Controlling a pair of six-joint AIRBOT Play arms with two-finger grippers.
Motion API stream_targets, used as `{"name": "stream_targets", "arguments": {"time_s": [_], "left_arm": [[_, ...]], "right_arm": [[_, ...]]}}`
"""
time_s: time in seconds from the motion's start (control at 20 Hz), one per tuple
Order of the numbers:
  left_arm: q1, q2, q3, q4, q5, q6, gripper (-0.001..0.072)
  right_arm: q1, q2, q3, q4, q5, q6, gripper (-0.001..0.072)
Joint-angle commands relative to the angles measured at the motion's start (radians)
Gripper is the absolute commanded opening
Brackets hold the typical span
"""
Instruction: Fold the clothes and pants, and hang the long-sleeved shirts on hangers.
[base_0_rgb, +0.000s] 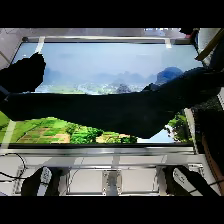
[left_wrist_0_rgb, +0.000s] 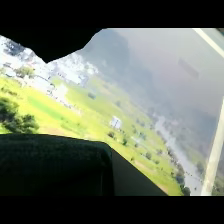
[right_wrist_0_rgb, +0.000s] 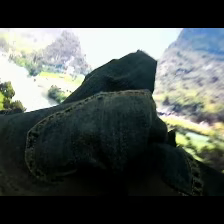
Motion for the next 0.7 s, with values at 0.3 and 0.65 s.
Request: {"name": "stream_targets", "arguments": {"time_s": [0.3,0.65], "left_arm": [[-0.068,-0.316,-0.001,0.04,-0.092,0.0,0.0021],[-0.023,-0.265,0.047,0.041,-0.062,-0.003,0.07]], "right_arm": [[0.07,-0.426,-0.053,0.156,-0.11,0.074,0.0416],[-0.083,-0.08,-0.16,-0.088,0.006,0.055,0.0416]]}}
